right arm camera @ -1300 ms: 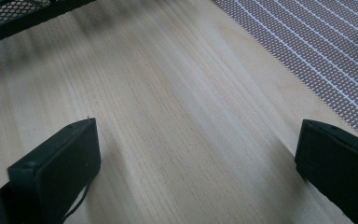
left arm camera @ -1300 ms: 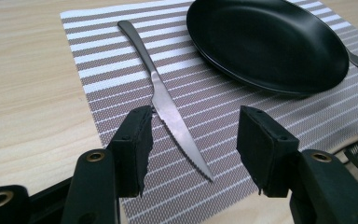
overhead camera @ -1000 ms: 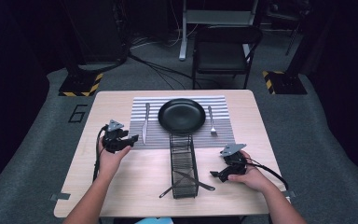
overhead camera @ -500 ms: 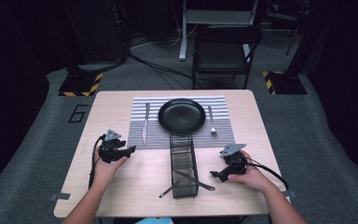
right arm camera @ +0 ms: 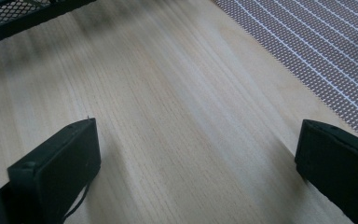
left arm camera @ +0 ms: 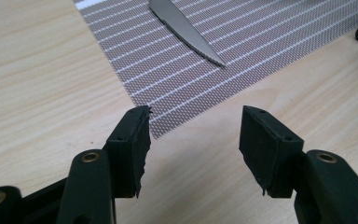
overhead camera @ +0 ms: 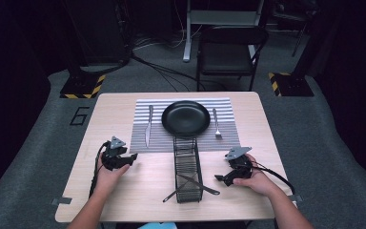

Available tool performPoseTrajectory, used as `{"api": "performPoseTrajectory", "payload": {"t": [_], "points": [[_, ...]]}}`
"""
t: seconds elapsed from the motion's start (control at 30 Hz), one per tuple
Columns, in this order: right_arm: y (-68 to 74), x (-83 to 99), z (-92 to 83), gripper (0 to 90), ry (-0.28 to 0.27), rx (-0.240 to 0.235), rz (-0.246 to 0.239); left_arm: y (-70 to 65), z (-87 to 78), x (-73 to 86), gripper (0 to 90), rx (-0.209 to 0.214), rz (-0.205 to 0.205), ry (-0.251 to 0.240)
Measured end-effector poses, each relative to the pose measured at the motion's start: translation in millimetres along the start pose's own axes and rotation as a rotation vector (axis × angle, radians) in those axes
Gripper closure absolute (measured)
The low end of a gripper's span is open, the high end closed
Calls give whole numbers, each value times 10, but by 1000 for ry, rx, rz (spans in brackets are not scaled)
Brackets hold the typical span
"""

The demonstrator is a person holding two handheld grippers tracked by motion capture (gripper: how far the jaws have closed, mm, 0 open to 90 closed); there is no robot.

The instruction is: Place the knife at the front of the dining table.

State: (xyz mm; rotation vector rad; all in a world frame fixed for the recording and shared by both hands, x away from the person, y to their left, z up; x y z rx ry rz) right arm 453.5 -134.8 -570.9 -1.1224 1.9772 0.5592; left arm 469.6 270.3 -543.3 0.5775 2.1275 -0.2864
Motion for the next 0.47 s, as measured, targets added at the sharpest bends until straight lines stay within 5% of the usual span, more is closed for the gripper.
{"api": "performPoseTrajectory", "payload": {"t": [0.27, 0.47], "points": [[-1, 0, 0, 0, 0, 0, 0, -17, -25, 67, 432, 13, -33, -18], [1, 1, -1, 0, 0, 0, 0, 62, -14, 86, 407, -17, -60, -27]]}}
Point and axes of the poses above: each handheld gripper's, and its own axes: z roughly forward along the jaws, x roughly out of its underside, y roughly to its left, the point moved 6 cm from there along z, roughly forward along the jaws, and after that the axes turned 8 degrees about -y, right-handed, at the moved point
